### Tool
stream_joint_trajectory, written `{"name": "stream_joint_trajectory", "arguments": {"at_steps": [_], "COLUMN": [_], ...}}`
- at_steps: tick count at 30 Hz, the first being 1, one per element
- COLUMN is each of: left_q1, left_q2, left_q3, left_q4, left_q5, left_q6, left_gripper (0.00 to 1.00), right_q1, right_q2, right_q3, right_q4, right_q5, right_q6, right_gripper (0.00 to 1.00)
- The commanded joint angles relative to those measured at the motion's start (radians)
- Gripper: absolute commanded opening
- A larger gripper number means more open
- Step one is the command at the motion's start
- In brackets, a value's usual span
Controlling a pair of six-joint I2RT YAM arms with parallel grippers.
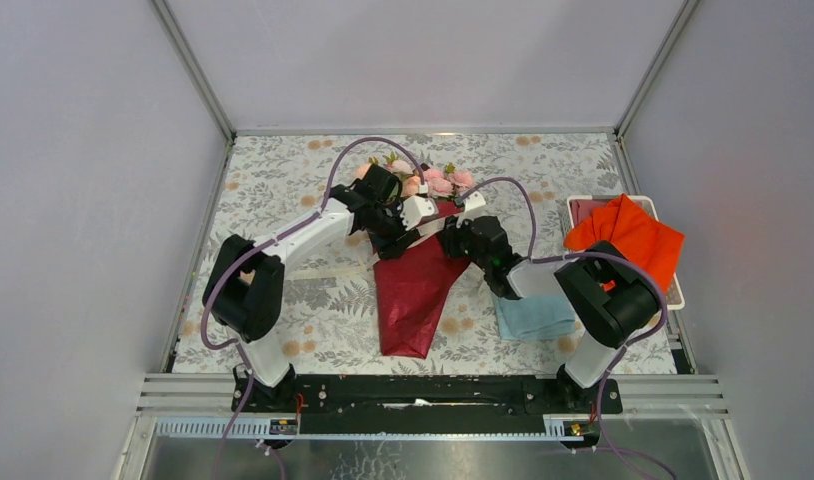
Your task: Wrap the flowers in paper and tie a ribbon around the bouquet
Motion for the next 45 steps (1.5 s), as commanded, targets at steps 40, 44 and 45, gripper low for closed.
{"name": "stream_joint_trajectory", "arguments": {"at_steps": [40,44,45], "left_q1": [0.056,0.055,0.055], "left_q2": [0.212,0.202,0.195], "left_q3": [0.041,0.042,0.043], "left_q4": [0.268,0.239,0.233], "left_q5": [0.084,0.078,0.077], "left_q6": [0.252,0.247,0.24], "left_gripper": [0.25,0.0,0.0], "right_q1": [-0.052,-0.055,-0.054], "right_q2": [0.044,0.04,0.034], "right_q3": [0.102,0.099,0.099], "right_q4": [0.041,0.035,0.031], "right_q5": [-0.122,-0.141,-0.149], "right_q6": [0.069,0.053,0.043], "right_gripper": [0.31,0.31,0.31]}}
